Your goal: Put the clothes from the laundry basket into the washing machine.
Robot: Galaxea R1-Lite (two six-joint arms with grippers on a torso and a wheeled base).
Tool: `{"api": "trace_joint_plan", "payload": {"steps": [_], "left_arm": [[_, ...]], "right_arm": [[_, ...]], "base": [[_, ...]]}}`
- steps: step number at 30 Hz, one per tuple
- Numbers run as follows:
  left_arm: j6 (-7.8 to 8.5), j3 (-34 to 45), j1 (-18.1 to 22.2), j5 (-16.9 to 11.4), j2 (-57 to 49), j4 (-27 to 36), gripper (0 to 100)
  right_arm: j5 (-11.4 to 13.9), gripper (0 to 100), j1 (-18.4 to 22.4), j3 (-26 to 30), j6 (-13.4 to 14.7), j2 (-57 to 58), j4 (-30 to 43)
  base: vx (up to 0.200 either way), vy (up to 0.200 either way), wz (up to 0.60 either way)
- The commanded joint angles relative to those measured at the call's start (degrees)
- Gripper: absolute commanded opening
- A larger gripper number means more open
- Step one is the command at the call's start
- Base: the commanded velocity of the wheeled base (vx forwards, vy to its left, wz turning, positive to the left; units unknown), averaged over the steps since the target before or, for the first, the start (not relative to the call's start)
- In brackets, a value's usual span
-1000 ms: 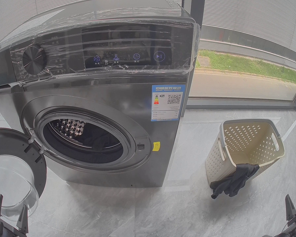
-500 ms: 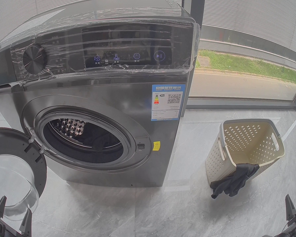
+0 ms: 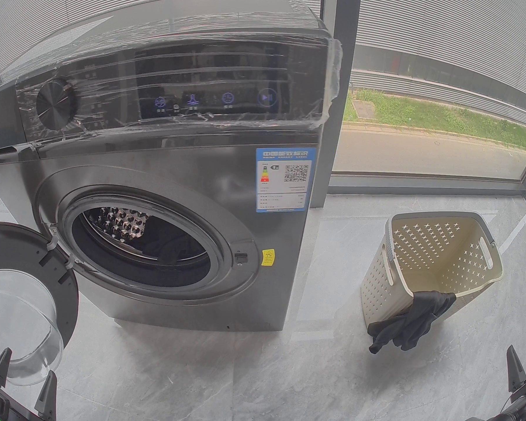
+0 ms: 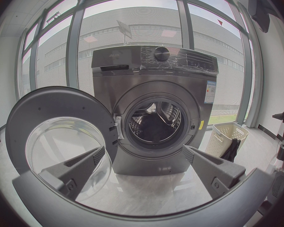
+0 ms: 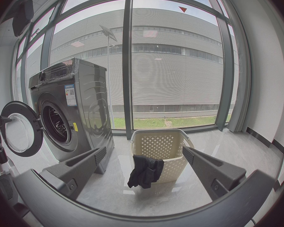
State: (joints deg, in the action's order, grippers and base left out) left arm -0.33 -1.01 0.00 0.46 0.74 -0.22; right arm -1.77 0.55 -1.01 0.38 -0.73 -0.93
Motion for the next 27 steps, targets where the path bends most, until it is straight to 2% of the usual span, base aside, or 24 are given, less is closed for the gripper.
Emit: {"api": "trace_joint_plan", "payload": {"steps": [1, 27], "left_arm": [[0.07, 1.01, 0.00, -0.02, -0.74, -0.04, 100], [0.15, 1.01, 0.00, 0.06, -0.74, -0.04, 100]], "right_arm": [[0.10, 100, 0.15, 1.01, -0.03, 0.73, 0.05], [0.10, 100, 0.15, 1.01, -0.03, 0.73, 0.05]], "base": [[0.000, -0.200, 0.00], [0.000, -0.200, 0.00]]}}
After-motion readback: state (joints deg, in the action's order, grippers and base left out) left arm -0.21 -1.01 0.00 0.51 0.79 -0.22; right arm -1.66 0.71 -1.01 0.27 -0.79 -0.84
